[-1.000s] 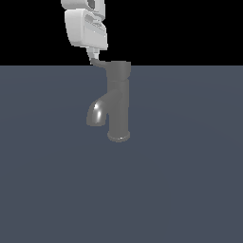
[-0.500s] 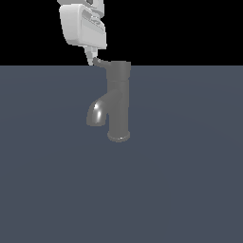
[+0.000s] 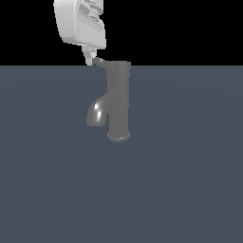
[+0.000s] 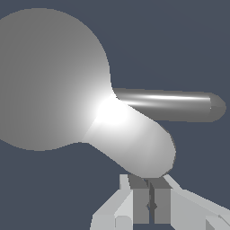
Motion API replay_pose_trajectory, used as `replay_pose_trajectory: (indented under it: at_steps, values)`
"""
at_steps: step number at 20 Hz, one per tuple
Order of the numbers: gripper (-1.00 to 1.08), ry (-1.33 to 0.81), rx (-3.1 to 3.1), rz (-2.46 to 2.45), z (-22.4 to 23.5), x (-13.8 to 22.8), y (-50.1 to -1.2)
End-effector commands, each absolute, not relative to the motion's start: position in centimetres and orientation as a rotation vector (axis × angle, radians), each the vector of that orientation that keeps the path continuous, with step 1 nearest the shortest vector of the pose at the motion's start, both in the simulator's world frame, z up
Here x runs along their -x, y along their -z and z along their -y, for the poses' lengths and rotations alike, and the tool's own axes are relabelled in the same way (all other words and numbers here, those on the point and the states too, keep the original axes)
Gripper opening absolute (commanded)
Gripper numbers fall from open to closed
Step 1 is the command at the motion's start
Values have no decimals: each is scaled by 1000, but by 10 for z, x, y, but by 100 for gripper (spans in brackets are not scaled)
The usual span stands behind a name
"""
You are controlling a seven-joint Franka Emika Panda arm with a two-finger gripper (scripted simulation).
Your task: Turn on the faucet by rotating a designated handle.
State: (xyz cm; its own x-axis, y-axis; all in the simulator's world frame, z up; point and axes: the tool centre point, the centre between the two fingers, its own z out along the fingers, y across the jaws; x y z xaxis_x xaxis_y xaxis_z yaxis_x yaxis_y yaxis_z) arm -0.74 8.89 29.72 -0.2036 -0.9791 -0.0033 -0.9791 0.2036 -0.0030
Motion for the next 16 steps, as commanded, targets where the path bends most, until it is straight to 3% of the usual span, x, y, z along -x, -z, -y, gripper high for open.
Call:
replay_pose_trajectory:
  at_steps: [1, 16]
  values:
    - [-100, 1, 1963, -2453, -78, 12, -297]
    - [-100, 0, 1966, -2450, -29, 40, -297]
